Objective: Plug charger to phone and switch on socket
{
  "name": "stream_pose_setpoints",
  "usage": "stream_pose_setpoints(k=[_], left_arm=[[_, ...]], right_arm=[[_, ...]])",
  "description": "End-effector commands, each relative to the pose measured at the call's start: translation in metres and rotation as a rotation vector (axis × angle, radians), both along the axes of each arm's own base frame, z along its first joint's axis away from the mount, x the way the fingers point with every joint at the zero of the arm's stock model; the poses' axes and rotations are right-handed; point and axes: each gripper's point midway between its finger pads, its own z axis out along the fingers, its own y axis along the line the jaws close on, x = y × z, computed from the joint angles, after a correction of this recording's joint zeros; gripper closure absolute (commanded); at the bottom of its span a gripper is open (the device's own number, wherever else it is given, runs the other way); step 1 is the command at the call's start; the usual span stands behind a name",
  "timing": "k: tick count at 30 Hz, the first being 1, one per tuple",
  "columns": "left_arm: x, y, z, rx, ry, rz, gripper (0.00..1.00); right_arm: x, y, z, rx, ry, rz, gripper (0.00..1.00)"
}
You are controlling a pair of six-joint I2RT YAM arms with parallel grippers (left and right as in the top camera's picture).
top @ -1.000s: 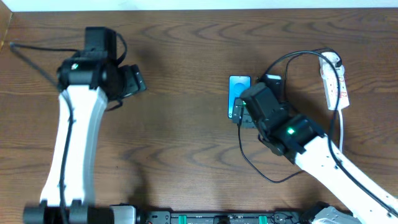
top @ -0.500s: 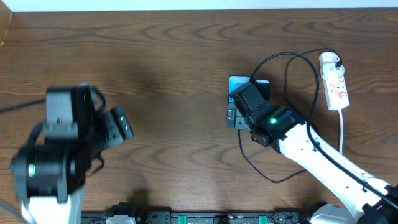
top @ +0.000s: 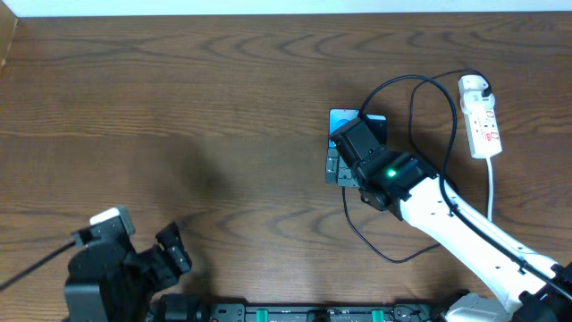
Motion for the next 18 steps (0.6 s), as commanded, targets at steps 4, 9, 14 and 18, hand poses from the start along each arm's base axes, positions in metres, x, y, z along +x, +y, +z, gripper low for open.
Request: stream_pose_setpoints(k=[4, 9, 14, 18], left_arm=[[-0.0034, 0.0018, 0.0045, 0.007, -0.049, 0.008, 0.10], [-0.0034, 0.0019, 0.0044, 0.007, -0.048, 0.008, 0.09], [-0.0036, 0.0019, 0.0042, 0.007, -0.047, 0.008, 0.09], [-0.0036, 0.0019, 0.0042, 0.007, -0.047, 0.008, 0.09]], right_arm=[[0.0006, -0.0036, -0.0031, -0.008, 0.003, -0.020, 0.01], [0.0000, -0.0041, -0.0035, -0.010, 0.007, -0.020, 0.01], [0.0013, -0.0032, -0.0027, -0.006, 0.000, -0.020, 0.01], [0.0078, 0.0008, 0.0007, 0.012, -0.029, -0.022, 0.01]])
